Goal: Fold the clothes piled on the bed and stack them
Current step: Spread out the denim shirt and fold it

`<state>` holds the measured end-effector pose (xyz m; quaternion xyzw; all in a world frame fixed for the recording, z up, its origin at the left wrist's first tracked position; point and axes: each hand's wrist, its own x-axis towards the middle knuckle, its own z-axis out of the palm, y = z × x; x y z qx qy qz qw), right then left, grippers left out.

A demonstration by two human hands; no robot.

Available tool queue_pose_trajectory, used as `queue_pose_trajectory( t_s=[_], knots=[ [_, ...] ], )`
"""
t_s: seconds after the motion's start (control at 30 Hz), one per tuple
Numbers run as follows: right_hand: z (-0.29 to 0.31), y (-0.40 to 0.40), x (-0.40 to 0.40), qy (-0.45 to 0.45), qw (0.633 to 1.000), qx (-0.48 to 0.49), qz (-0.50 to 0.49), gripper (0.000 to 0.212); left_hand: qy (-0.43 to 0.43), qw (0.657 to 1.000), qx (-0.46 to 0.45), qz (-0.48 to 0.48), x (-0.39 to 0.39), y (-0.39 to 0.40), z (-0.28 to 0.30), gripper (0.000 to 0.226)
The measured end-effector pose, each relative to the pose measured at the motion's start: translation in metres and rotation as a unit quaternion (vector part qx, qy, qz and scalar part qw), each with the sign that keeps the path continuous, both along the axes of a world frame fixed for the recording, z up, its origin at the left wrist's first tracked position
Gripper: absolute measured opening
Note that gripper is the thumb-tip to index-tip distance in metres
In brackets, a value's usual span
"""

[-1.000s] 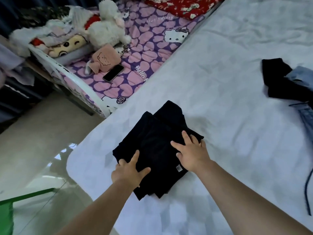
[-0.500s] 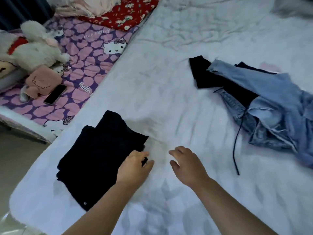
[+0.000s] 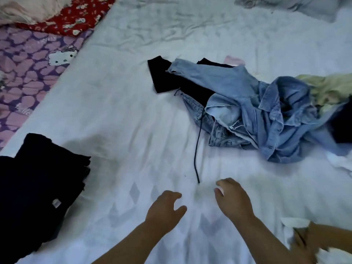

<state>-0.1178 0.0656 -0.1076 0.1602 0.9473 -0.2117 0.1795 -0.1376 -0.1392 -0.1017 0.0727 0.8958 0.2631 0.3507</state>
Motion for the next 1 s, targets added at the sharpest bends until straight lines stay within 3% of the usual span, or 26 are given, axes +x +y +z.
queue_pose_trajectory(
  t_s=[0.2,0.43,0.57,0.67,0.83,1.0],
  knots=[
    [-0.014,0.059,-0.064,0.043,0.996,0.080,-0.003,0.041,-0.006,1.000,-0.018,-0.012,-0.023,0.040,-0.015,0.045],
    [-0.026,0.094,-0.128,0.021,0.988,0.151,0.030,0.051,0.007,1.000,-0.022,0.022,-0.021,0.034,-0.029,0.038],
    [-0.038,0.110,-0.152,-0.054,0.989,0.127,0.061,0.036,-0.008,0.999,-0.023,0.049,-0.007,0.020,-0.035,0.027],
    [-0.052,0.116,-0.157,-0.022,0.994,0.090,0.054,0.034,-0.013,0.998,-0.026,0.052,0.000,0.010,-0.037,0.029],
    [-0.035,0.114,-0.130,0.081,0.994,-0.009,-0.078,0.030,-0.006,0.998,-0.016,0.062,0.006,0.004,-0.030,0.034],
    [-0.003,0.065,-0.071,0.048,0.977,-0.151,-0.142,0.027,-0.001,0.998,0.018,0.066,0.020,0.002,-0.008,0.035]
  ],
)
